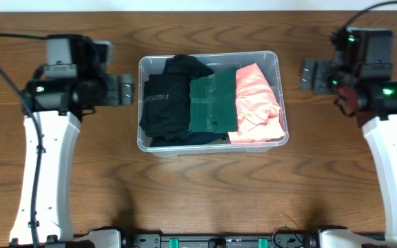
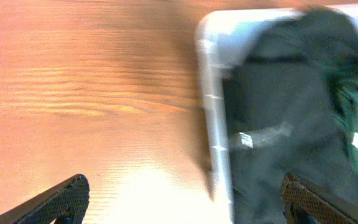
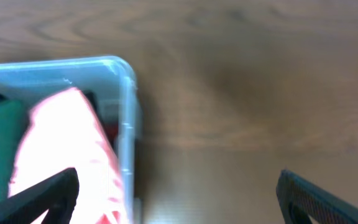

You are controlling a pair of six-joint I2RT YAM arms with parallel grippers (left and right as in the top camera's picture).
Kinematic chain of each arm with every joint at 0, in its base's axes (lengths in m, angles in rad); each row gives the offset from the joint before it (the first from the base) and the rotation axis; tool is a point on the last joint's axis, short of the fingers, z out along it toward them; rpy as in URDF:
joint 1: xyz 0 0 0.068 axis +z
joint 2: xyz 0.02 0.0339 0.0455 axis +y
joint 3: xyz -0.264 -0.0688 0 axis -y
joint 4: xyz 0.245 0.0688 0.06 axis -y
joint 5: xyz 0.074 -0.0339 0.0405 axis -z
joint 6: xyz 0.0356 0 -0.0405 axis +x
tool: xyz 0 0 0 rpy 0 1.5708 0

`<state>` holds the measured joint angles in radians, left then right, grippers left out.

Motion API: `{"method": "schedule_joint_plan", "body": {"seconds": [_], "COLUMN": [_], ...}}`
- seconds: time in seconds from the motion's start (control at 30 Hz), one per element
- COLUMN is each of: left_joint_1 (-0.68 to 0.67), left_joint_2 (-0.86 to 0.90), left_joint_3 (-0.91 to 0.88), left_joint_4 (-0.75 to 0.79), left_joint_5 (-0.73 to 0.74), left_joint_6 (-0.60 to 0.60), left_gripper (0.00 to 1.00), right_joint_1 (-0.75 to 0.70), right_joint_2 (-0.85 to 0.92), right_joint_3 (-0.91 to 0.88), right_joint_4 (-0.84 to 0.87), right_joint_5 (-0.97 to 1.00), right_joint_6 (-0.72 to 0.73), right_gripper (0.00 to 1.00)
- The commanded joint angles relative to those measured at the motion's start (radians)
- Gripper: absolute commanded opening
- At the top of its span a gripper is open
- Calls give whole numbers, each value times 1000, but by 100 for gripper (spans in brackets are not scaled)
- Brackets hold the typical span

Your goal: Pack container

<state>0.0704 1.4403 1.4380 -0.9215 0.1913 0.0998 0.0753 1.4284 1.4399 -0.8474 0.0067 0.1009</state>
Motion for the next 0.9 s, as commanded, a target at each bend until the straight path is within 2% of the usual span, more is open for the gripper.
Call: {"method": "schedule_joint_plan", "body": {"seconds": [0.0,0.17,0.47,0.67,0.87], "left_joint_1": [60,100,109,109,109], "left_joint_2": [24,39,-10,-162,-421], "left_joint_3": [11,11,10,-47,-223], "left_joint_4": [24,30,-12,1,106], "left_joint_5": [-53,-54,-53,-49,-39], "left_joint_6": [-81,-91,-90,-81,-71], "left_gripper": [98,98,98,98,98], "right_joint_1": [33,32,32,39,58], "right_joint_2": [50,100,57,-77,-301], "right_joint_3": [-2,-2,-2,-24,-211], "right_joint_4": [50,127,34,13,81], "right_joint_5": [-4,12,-17,-14,30], "right_joint_6": [-39,-39,-73,-72,-72], "right_gripper": [99,99,99,99,99]}}
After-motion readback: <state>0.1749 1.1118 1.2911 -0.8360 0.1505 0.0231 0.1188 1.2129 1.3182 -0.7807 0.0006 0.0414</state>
